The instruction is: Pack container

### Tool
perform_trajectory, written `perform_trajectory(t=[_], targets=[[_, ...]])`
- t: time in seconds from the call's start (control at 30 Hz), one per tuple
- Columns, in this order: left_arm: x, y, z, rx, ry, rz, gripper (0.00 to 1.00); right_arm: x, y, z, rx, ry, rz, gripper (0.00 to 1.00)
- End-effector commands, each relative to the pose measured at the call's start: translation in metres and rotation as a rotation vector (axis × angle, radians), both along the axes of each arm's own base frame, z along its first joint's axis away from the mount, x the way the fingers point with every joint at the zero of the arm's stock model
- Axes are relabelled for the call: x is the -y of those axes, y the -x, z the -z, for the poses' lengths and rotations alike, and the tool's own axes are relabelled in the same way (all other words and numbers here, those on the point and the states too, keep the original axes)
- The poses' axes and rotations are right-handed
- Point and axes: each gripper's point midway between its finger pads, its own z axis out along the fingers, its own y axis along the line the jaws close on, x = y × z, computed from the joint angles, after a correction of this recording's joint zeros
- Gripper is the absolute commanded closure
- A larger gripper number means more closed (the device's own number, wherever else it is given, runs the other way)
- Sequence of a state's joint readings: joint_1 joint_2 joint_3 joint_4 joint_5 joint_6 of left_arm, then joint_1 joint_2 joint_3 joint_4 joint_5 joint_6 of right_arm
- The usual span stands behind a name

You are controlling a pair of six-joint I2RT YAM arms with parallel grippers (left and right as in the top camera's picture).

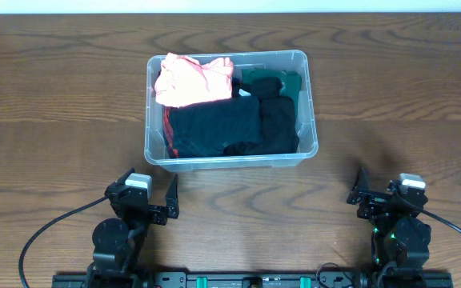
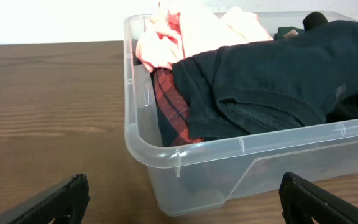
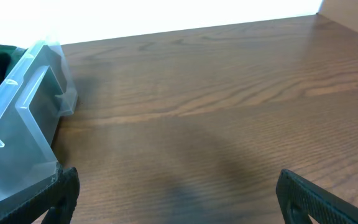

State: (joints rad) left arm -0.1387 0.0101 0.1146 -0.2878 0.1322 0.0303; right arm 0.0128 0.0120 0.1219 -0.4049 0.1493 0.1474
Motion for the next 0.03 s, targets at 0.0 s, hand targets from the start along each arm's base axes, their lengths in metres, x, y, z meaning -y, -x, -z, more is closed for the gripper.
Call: perform_trajectory(t=[0.0], targets=[[0.0024, 0.0004, 0.0105, -0.019, -0.002, 0.014, 0.02, -0.0016, -0.0002, -0.0001, 0.002, 0.013, -0.011, 0.01]])
